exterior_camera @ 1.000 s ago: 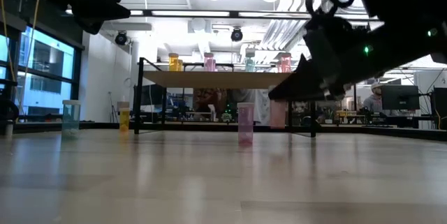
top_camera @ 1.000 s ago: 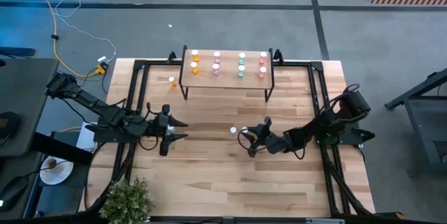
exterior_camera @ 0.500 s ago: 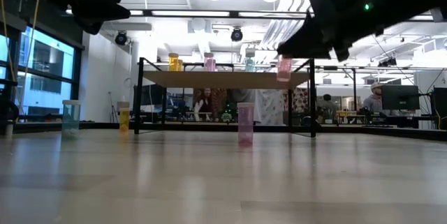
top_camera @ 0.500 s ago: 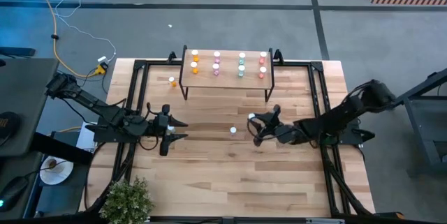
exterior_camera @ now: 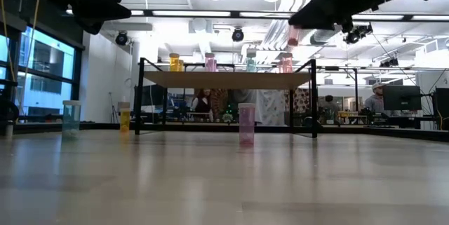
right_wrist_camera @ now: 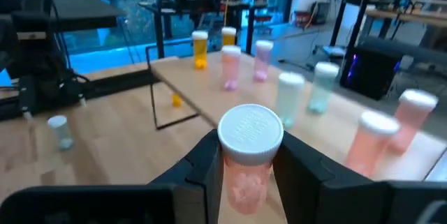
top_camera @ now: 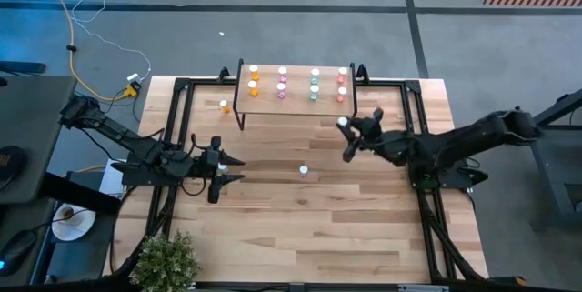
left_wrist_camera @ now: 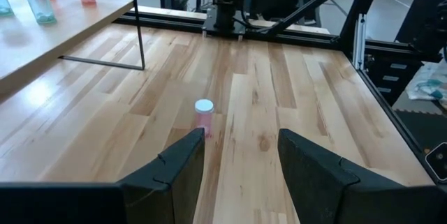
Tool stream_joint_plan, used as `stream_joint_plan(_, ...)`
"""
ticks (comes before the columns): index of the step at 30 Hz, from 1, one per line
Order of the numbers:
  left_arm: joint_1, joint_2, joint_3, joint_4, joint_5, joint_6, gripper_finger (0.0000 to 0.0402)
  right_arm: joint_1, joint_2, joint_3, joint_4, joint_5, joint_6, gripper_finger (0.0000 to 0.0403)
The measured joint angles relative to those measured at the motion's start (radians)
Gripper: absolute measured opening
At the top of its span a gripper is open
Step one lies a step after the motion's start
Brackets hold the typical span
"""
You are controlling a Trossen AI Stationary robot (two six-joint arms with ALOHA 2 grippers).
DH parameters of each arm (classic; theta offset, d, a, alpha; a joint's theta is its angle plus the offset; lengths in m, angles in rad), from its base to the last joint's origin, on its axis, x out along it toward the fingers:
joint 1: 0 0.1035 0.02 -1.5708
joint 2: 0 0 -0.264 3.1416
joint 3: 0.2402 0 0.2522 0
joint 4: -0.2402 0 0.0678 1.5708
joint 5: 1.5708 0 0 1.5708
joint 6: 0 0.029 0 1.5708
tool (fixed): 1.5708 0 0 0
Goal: Pick and place medicine bottles onto shelf by color
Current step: Put the red pill bottle on the shelf aligned with the other red pill bottles
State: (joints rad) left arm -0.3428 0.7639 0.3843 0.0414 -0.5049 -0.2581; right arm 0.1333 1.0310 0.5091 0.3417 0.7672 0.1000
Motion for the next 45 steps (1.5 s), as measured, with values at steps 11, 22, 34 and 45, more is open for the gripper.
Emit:
stream_joint_plan(11,0.0,0.0,0.0,-0.001,-0.001,0.0,0.0172,-0.165,-0.043,0.167,-0.25,-0.131,-0.103,0.0097)
stream_joint_plan(22,0.0,0.0,0.0,0.0,-0.004,0.0,0.0172,-0.217,-0.004,0.176,-0.39,-0.162,0.034,0.0097)
stream_joint_plan(34,0.0,0.0,0.0,-0.002,-0.005,0.0,0.0172,-0.265,0.124,0.176,-0.359,-0.138,0.076,0.0097)
stream_joint_plan(45,0.0,0.0,0.0,-0.023,-0.005,0.011,0.0172,-0.256,0.142,0.176,-0.322,-0.039,0.183,0.0097)
